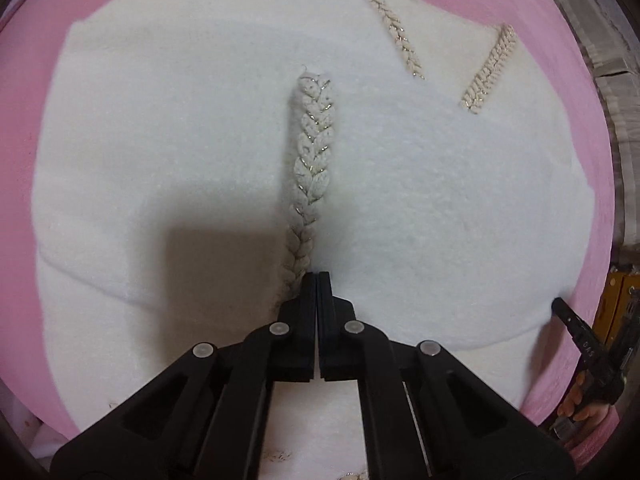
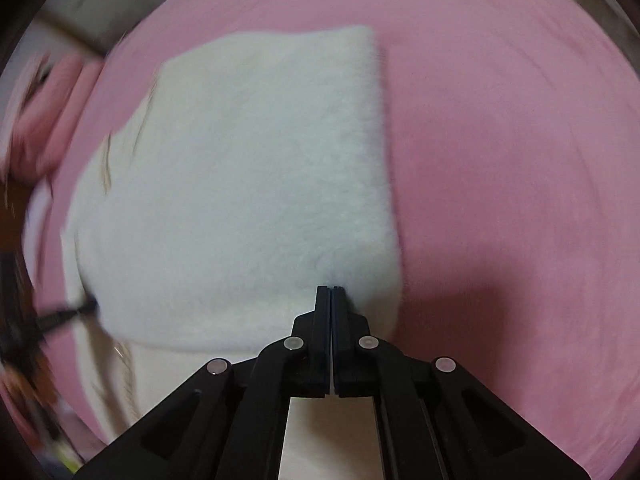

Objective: Fold large clothes
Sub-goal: 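Fold the cardigan side inward with the left tool while the right tool presses it flat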

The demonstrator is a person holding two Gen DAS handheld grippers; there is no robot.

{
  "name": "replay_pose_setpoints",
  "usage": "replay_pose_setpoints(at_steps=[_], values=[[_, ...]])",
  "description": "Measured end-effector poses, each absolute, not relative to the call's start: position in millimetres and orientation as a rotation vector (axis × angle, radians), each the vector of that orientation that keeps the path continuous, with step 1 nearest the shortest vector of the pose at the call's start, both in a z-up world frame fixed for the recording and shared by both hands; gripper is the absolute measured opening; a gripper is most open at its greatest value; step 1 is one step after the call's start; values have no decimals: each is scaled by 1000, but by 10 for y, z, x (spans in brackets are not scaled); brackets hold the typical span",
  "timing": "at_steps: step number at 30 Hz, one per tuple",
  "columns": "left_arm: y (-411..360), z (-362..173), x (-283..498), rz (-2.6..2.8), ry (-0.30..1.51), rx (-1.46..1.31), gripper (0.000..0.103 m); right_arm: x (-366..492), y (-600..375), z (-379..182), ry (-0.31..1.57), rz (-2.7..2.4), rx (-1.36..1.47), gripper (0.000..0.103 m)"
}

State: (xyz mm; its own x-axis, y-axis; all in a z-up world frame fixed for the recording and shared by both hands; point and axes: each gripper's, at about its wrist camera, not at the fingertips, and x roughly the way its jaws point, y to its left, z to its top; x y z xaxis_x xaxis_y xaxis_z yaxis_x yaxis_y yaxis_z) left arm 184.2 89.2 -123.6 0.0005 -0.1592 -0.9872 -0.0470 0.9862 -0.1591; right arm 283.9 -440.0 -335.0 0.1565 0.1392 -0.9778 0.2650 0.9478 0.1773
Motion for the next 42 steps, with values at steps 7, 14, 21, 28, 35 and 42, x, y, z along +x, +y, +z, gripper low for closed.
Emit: replay_pose_setpoints(at_steps=[7, 14, 21, 28, 35, 42], values=[[308, -841, 1717, -230, 1436, -22, 2, 3006, -4021, -3128, 1382, 17, 361, 0], [-277, -1158, 1683, -339, 1498, -187, 2, 3416, -3155, -3409, 1376, 314, 543, 0], [1, -1209, 1601, -264, 1411, -94, 1, 3379, -3642, -3405, 1300, 166, 413, 0], [513, -1178, 1558, -118, 1316, -43, 1, 3085, -4515, -3233, 1199, -92, 366, 0], [379, -920, 1377, -5, 1307, -21, 1, 3105, -4327, -3027, 1131, -295, 402, 0], [-63, -275, 1711, -226, 1247, -118, 1, 3868, -3632, -2451, 1078, 92, 440, 0]])
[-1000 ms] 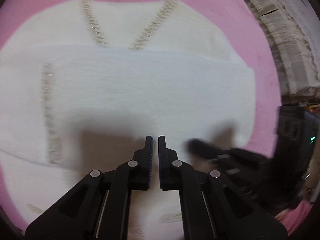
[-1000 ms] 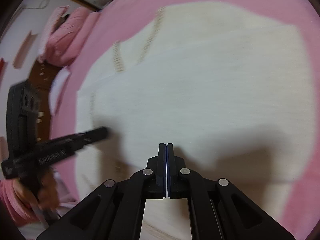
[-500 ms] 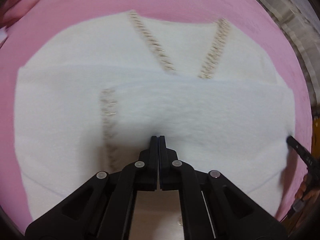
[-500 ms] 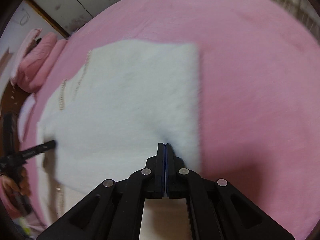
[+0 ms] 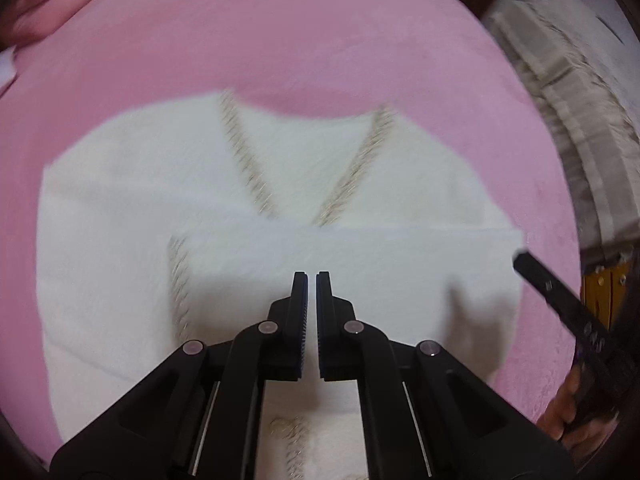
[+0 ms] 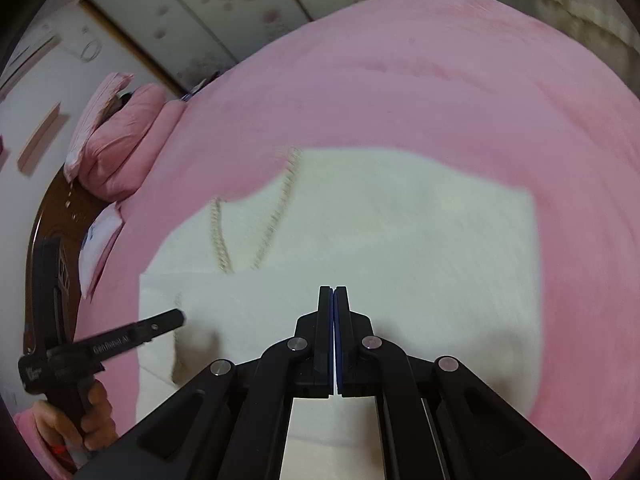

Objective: Fold large clothes

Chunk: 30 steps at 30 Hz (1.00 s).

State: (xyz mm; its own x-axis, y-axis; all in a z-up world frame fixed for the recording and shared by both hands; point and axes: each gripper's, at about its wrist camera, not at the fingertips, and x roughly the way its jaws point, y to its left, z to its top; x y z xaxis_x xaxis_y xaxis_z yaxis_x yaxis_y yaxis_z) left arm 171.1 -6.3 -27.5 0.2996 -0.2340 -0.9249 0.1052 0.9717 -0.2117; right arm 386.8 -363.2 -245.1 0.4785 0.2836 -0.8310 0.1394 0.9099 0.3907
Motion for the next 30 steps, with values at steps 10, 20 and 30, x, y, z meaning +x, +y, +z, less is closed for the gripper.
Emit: replay_pose_setpoints(at_steps=[10, 20, 30], values=[[-180, -591, 1929, -281, 1363, -146, 1, 4153, -3598, -2694, 1261, 191, 509, 0], [-23, -1101, 2018, -137, 1316, -103, 1, 3826, -3799, -3396, 1277, 173, 475, 0], [362, -1206, 2112, -12, 1260, -12, 1, 3595, -4815, -3281, 1113, -191, 477, 0]])
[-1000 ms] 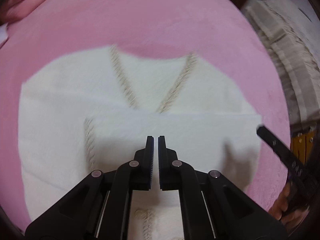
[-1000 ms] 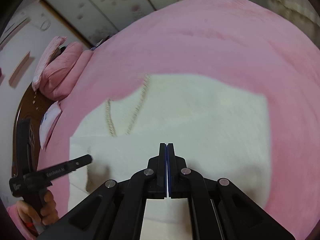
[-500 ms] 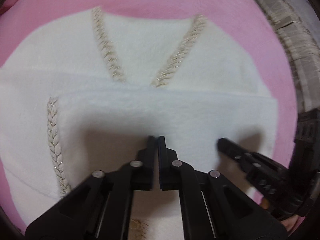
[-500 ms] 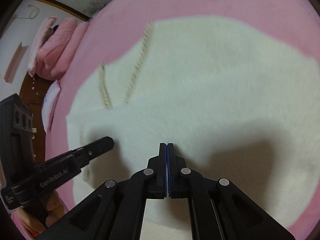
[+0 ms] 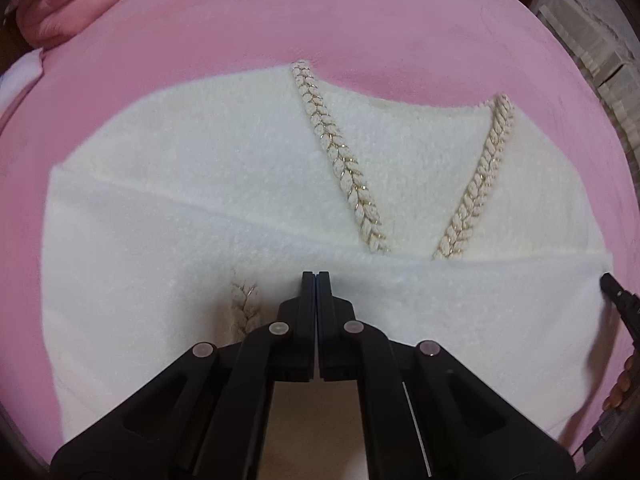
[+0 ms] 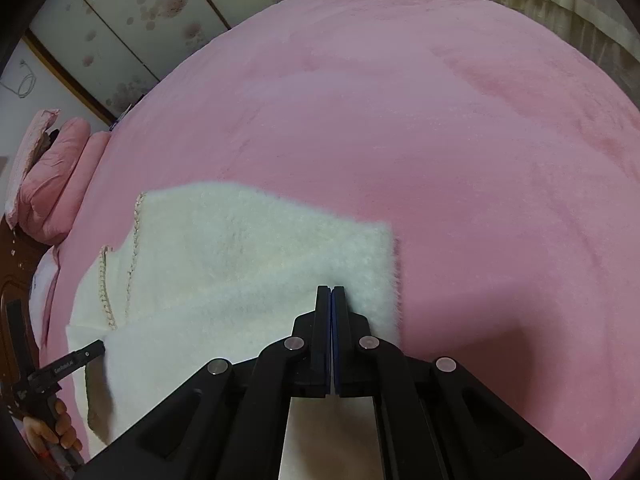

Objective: Fold large clothes

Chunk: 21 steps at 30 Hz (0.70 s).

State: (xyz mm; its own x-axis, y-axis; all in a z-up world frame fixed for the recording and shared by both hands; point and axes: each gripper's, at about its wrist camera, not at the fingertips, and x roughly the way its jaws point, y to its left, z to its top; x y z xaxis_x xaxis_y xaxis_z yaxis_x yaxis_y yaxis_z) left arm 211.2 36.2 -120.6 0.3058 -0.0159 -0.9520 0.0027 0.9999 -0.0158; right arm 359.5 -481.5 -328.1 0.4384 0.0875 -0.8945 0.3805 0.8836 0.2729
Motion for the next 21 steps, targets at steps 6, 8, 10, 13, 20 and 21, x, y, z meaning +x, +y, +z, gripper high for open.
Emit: replay_pose_setpoints(at_steps=[6, 8, 10, 13, 20, 21], values=[[556, -1176, 1851, 20, 1302, -149, 1, 3228, -4795, -3119, 1136, -247, 547, 0], [609, -1211, 1689, 15, 1314, -166, 1, 3005, -4675, -3125, 1158, -240, 550, 0], [622, -1216, 1522, 4, 1318, -162, 1, 2644, -4644, -3027, 1155, -239, 572, 0], [628, -1207, 1302, -10, 1316, -144, 1, 2347, -4618, -3030, 1161, -244, 628, 0], [592, -1067, 868, 51, 1361, -149, 1, 1931, -4349, -2873, 1256, -273, 622, 0], [566, -994, 897, 50, 1380, -164, 1, 1854, -4295, -2831, 1288, -270, 622, 0]])
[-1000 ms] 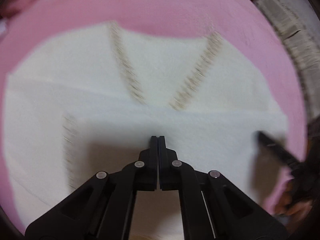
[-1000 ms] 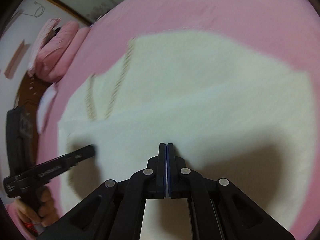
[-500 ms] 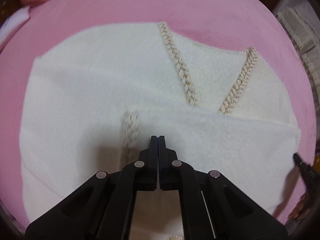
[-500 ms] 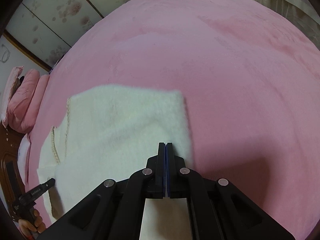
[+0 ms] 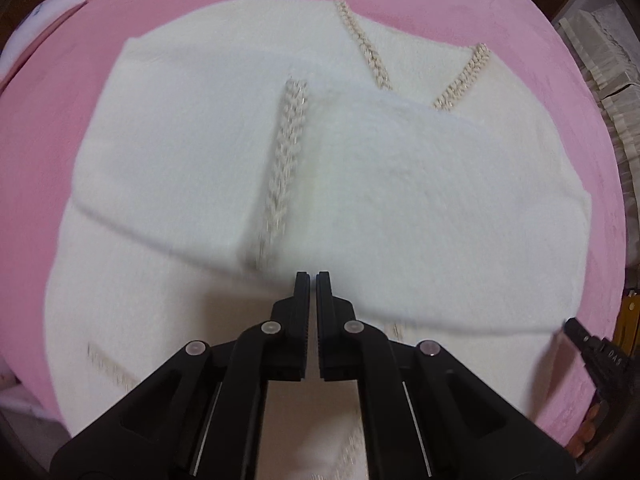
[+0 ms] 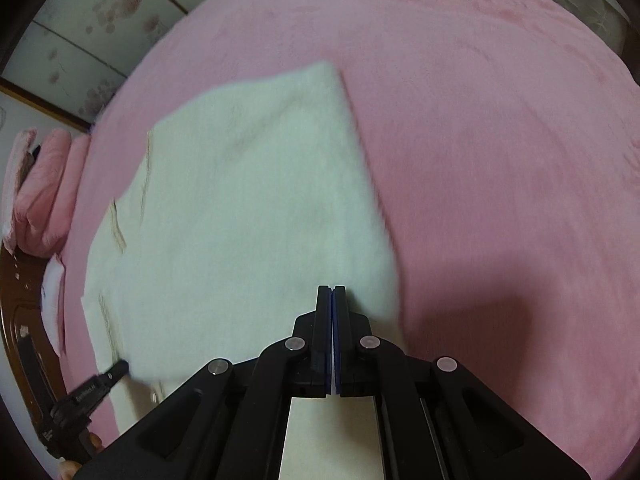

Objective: Fold large clothes

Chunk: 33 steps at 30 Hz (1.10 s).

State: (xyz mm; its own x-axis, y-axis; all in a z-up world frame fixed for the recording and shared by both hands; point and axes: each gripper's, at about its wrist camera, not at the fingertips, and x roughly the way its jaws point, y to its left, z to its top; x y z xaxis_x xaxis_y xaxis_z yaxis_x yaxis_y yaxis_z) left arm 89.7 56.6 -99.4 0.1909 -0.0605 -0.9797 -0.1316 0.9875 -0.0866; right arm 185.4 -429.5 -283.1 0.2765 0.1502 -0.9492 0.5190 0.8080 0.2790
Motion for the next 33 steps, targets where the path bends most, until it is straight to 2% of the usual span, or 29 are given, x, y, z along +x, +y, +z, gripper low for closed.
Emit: replay_pose_setpoints(at_steps=[5, 12, 14, 15, 16, 17, 18, 19, 21, 25, 33], values=[[464, -644, 616, 12, 1392, -157, 1, 1470, -3868, -2552, 1361, -194, 669, 0], [471, 80, -156, -43, 1429, -97, 4, 928, -3166, -2048, 1424, -76, 622, 3], [513, 242, -335, -49, 1435, -86, 21, 776, -3062, -1861, 1428, -41, 584, 6], [522, 308, -398, -48, 1441, -68, 46, 703, -2981, -1751, 1425, -22, 552, 13], [531, 365, -457, -46, 1440, -57, 68, 673, -2960, -1668, 1418, -14, 536, 30], [561, 474, -563, -44, 1428, -46, 72, 615, -2912, -1569, 1402, -8, 516, 40], [577, 547, -618, -49, 1410, -41, 72, 576, -2871, -1477, 1380, -11, 503, 59], [590, 629, -673, -58, 1403, -38, 73, 550, -2838, -1394, 1360, -17, 495, 71], [611, 704, -739, -73, 1402, -35, 73, 473, -2829, -1201, 1319, -33, 488, 78], [659, 836, -867, -85, 1369, -11, 73, 463, -2784, -928, 1273, -35, 470, 82], [816, 832, -1112, -94, 1332, 59, 73, 264, -2591, -673, 1216, -73, 428, 83]])
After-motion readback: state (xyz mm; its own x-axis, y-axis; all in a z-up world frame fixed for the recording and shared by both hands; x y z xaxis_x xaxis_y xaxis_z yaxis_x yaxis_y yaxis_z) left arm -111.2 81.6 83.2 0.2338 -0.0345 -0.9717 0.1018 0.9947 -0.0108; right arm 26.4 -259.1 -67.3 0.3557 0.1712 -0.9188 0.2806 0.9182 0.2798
